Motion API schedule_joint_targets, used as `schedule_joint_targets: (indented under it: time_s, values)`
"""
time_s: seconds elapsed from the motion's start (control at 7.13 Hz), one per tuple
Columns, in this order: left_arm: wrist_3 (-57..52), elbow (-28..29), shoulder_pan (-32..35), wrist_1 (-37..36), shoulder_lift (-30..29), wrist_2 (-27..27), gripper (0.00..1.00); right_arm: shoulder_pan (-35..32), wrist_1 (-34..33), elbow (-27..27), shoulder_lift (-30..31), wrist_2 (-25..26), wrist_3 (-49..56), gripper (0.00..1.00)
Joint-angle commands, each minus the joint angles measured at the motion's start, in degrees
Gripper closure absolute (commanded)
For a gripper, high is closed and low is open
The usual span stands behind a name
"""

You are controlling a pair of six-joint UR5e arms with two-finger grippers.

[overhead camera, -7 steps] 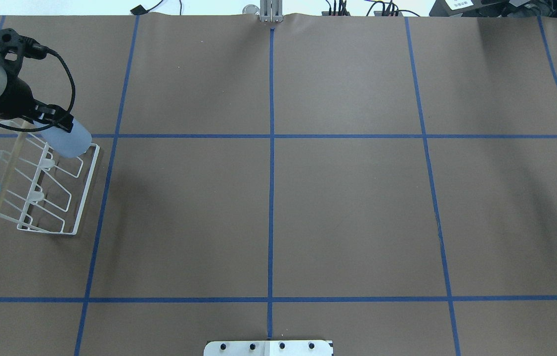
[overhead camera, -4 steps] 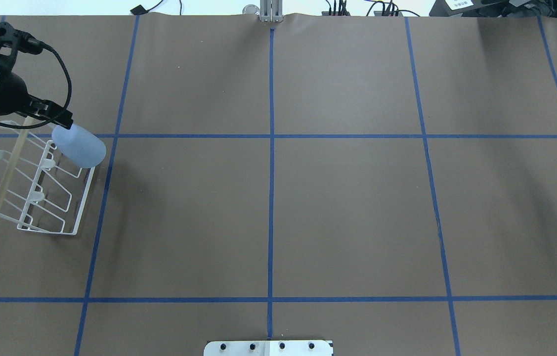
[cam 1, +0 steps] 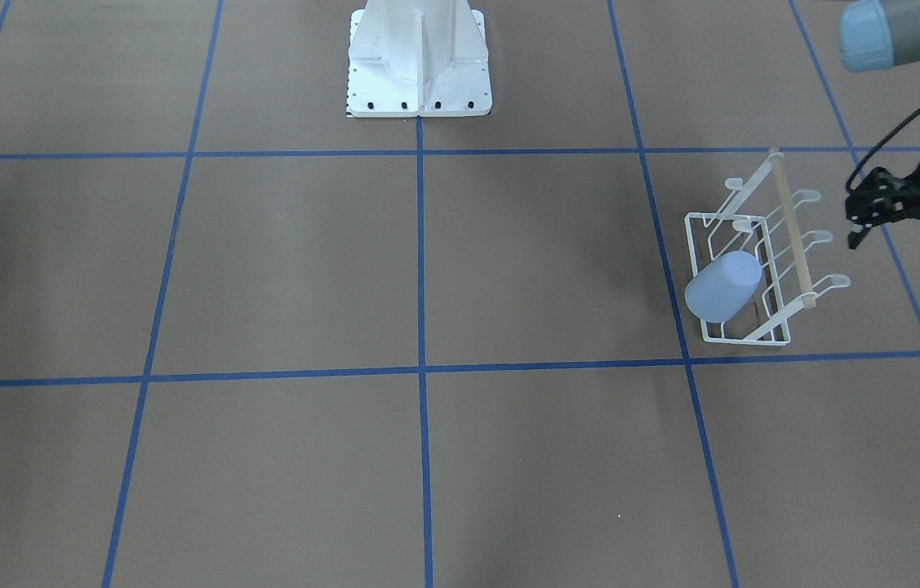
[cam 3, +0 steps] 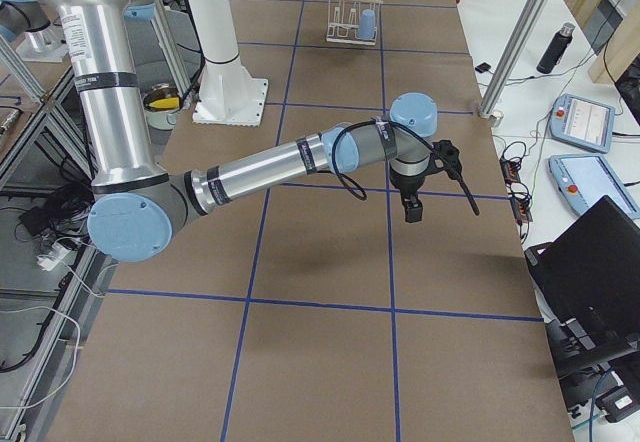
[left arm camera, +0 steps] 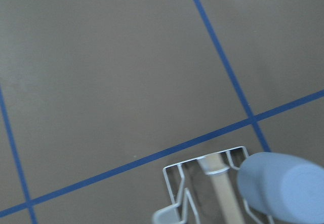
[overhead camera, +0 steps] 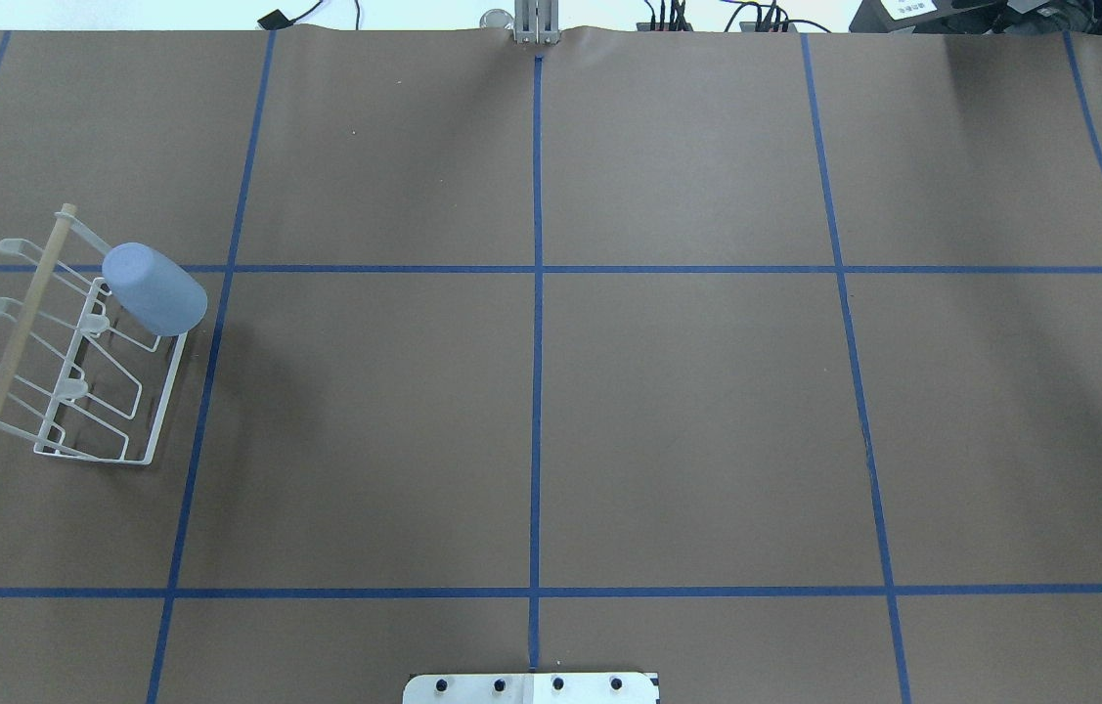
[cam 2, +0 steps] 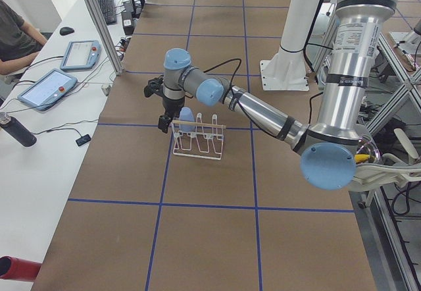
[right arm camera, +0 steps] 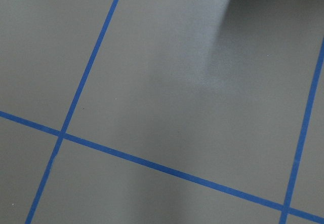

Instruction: Hang cup on cup holder

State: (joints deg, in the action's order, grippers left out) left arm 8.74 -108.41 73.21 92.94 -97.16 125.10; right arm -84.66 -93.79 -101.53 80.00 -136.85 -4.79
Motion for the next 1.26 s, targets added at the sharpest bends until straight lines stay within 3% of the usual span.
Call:
schedule_joint_targets:
  time_s: [0.0,0.42,0.98,1.12]
  values:
    - [-4.96,6.25,7.53,-0.04,1.01,6.62,0.02,-0.51,-1.66,-2.87,3.91,1.22,0.31,0.0]
    - [6.92,6.9,7.3,0.48,1.09,6.92,0.02,2.47,-1.75,-3.77,5.26,2.73,0.13,0.0]
    - [6.55,8.3,4.42,3.03,0.4,6.92,0.02,3.36,-1.48,-2.45,5.52,3.34,0.57,0.0]
    - [6.64,8.74,3.61,6.43,0.66,6.83,0.02,3.62,-1.14,-1.49,5.34,3.43,0.48,0.0]
